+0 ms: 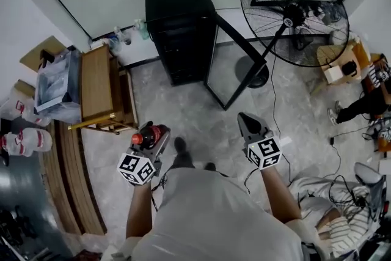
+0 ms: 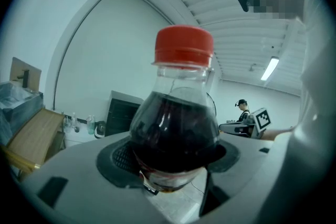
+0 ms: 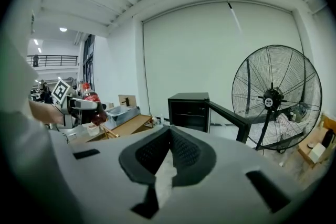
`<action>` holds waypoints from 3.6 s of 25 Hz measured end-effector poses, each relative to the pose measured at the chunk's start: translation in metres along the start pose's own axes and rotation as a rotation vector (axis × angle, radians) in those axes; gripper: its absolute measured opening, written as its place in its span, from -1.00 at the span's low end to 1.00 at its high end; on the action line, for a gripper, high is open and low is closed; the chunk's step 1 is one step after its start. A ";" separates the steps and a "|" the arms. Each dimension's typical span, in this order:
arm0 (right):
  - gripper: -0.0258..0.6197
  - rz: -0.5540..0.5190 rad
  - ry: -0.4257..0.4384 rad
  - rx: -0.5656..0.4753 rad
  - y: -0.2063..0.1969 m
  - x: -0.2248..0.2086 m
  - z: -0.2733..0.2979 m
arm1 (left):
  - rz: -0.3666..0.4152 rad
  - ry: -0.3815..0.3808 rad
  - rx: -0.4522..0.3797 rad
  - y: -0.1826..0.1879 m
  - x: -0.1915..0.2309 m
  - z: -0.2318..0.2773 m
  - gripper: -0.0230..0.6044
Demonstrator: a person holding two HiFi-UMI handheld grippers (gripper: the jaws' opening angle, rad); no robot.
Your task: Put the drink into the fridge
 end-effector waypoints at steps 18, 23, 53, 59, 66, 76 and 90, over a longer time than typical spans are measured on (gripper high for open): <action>-0.93 0.063 -0.067 0.105 0.067 0.006 0.168 | 0.072 -0.200 0.103 0.076 0.168 0.111 0.05; -0.92 0.058 -0.064 0.132 0.073 0.013 0.194 | 0.076 -0.223 0.123 0.081 0.195 0.121 0.04; -0.92 -0.022 0.231 0.195 0.068 -0.134 0.337 | -0.055 0.016 0.075 0.071 0.170 0.256 0.04; -0.92 -0.031 0.280 0.206 0.056 -0.146 0.376 | -0.094 0.048 0.094 0.061 0.183 0.280 0.05; -0.92 -0.017 0.266 0.199 0.057 -0.147 0.415 | -0.089 0.029 0.115 0.055 0.215 0.299 0.04; -0.92 -0.007 0.180 0.173 0.032 -0.146 0.490 | -0.005 -0.073 0.163 0.030 0.294 0.341 0.04; -0.92 -0.048 0.180 0.117 -0.047 -0.174 0.623 | 0.036 -0.209 0.142 -0.052 0.368 0.430 0.04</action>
Point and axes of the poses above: the fingertips, and each gripper's own axes: z forward along the fingers, x to its left, y out of its top, the point moved 10 cm from there along -z, backward along the fingers, and after that the axes turned 9 degrees about x, right-handed, at the moved point
